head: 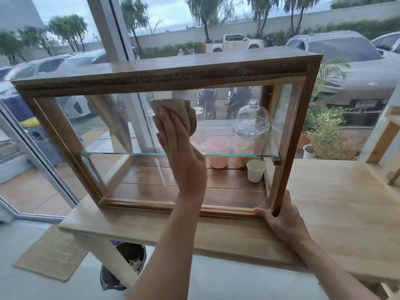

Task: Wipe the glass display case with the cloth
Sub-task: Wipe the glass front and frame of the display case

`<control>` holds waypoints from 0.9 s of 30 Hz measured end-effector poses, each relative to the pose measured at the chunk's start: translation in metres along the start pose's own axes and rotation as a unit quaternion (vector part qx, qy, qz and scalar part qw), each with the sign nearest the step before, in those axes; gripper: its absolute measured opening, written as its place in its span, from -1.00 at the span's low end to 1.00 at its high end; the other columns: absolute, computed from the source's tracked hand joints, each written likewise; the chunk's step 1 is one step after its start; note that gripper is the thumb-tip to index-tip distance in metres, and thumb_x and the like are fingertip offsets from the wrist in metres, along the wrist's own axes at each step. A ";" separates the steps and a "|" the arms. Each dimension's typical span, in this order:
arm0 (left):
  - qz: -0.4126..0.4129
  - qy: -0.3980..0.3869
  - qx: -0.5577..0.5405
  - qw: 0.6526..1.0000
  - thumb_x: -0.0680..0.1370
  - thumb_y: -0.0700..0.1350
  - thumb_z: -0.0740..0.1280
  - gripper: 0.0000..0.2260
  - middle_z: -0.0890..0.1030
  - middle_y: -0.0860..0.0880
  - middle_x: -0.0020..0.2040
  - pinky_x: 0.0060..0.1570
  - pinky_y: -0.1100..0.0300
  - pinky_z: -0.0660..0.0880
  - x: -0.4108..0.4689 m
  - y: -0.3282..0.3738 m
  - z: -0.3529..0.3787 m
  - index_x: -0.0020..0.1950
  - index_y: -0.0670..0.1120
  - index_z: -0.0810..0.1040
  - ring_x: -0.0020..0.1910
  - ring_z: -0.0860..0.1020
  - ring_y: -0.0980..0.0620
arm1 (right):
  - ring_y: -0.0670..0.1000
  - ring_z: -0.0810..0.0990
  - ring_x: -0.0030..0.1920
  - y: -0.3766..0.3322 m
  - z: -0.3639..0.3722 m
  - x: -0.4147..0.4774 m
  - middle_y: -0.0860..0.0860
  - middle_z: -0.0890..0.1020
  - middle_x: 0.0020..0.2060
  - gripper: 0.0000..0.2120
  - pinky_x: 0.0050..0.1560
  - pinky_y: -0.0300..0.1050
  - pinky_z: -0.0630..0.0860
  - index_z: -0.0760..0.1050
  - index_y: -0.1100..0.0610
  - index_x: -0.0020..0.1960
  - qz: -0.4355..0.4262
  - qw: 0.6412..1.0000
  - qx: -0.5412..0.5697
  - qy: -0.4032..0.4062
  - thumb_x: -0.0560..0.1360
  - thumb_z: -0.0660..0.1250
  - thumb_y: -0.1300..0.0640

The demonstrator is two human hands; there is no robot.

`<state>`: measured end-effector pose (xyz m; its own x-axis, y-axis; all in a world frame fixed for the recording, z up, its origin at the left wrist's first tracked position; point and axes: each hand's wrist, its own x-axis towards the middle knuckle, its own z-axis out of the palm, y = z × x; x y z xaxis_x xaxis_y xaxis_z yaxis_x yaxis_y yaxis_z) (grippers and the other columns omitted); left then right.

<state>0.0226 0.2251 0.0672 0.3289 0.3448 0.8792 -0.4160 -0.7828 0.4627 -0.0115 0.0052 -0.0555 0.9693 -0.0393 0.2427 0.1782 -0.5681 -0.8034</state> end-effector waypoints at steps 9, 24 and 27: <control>0.061 -0.071 0.000 0.996 0.44 -0.43 0.10 -0.36 0.13 -0.22 0.57 0.55 -0.12 -0.05 -0.024 0.009 0.017 0.54 -0.30 0.13 0.58 -0.01 -0.20 | -0.17 0.57 -0.33 0.002 0.000 0.000 -0.08 0.58 -0.39 -0.49 -0.37 -0.30 0.38 0.31 0.05 0.11 0.020 1.000 -0.001 0.013 0.34 0.57 0.08; -0.190 -0.075 -0.070 0.976 0.39 -0.58 0.06 -0.19 -0.20 -0.18 0.61 0.51 -0.26 0.04 -0.150 0.032 0.024 0.59 -0.23 -0.12 0.59 -0.17 -0.17 | -0.24 0.57 -0.28 0.007 0.002 0.003 -0.09 0.56 -0.40 -0.47 -0.33 -0.29 0.39 0.29 0.01 0.12 0.011 1.000 0.004 0.008 0.35 0.56 0.05; -0.234 -0.038 -0.075 0.969 0.42 -0.58 0.08 -0.23 -0.19 -0.15 0.60 0.55 -0.13 -0.03 -0.137 0.025 0.036 0.59 -0.27 -0.07 0.60 -0.17 -0.11 | -0.23 0.57 -0.29 0.007 0.001 0.003 -0.07 0.54 -0.40 -0.46 -0.34 -0.34 0.37 0.29 0.03 0.14 0.011 1.000 0.000 0.010 0.35 0.56 0.06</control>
<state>-0.0028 0.1398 -0.0462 0.5704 0.5998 0.5611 -0.3233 -0.4640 0.8247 -0.0069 0.0021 -0.0614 0.9695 -0.0672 0.2356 0.1572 -0.5666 -0.8088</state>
